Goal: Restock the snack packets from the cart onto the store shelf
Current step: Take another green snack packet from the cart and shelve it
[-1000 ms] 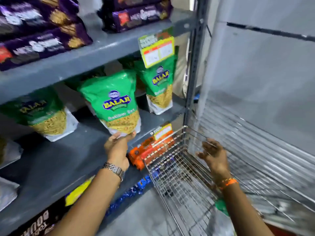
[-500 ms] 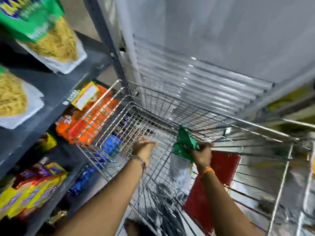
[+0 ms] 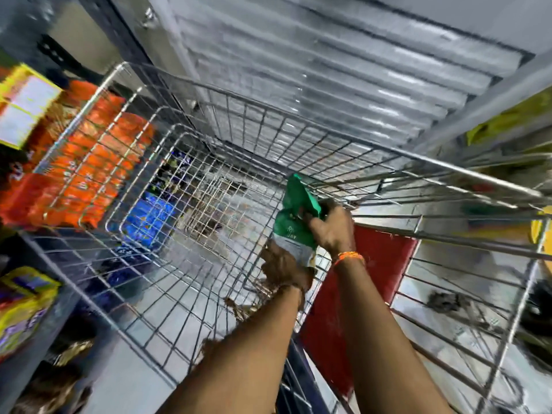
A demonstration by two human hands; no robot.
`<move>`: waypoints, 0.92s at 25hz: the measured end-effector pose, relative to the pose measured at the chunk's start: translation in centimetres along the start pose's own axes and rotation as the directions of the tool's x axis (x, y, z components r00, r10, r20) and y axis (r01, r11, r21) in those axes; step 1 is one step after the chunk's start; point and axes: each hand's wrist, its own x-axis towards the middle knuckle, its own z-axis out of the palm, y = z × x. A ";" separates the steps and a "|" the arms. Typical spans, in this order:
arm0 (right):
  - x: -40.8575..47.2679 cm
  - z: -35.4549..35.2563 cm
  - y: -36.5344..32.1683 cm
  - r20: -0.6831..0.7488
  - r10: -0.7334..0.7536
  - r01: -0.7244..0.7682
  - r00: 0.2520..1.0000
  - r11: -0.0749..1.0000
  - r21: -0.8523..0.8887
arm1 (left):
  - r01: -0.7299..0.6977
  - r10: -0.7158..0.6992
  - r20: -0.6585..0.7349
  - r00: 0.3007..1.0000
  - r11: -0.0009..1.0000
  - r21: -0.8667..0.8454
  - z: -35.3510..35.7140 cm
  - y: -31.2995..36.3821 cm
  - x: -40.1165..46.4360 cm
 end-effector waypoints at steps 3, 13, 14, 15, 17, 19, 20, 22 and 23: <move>-0.1 0.1 -0.2 -0.005 -0.025 0.025 1.000 0.994 -0.102 | 0.040 -0.032 -0.070 0.997 0.993 0.113 0.7 -0.5 0.8; -2.4 -1.1 -4.8 0.356 -0.083 -0.133 0.931 0.830 0.542 | 0.126 -0.122 0.269 0.955 0.992 0.004 -10.2 -2.5 2.2; -2.7 -0.9 -5.1 0.295 -0.100 -0.096 0.950 0.808 0.581 | 0.115 -0.114 0.310 0.944 0.993 0.016 -12.2 -2.6 2.1; -3.4 -0.8 -5.5 0.223 -0.110 -0.051 0.969 0.788 0.613 | 0.089 -0.084 0.334 0.939 0.996 0.001 -13.9 -2.7 1.8; -4.8 0.2 -6.2 0.157 -0.105 -0.038 0.982 0.703 0.710 | 0.056 -0.040 0.406 0.913 0.998 -0.027 -18.0 -2.7 0.2; -6.5 0.9 -7.7 0.198 -0.089 -0.105 0.976 0.605 0.790 | 0.075 0.009 0.513 0.859 0.987 -0.143 -21.9 -2.8 -1.8; -7.1 1.0 -8.5 0.260 -0.127 -0.152 0.957 0.545 0.825 | 0.061 0.052 0.539 0.841 0.980 -0.190 -23.4 -2.9 -2.5; -8.9 0.7 -11.6 0.400 -0.266 -0.267 0.877 0.422 0.866 | 0.079 0.102 0.549 0.830 0.951 -0.297 -26.7 -4.0 -4.5; -10.0 0.4 -13.6 0.433 -0.335 -0.299 0.837 0.382 0.874 | 0.085 0.147 0.538 0.830 0.920 -0.384 -28.5 -4.6 -5.7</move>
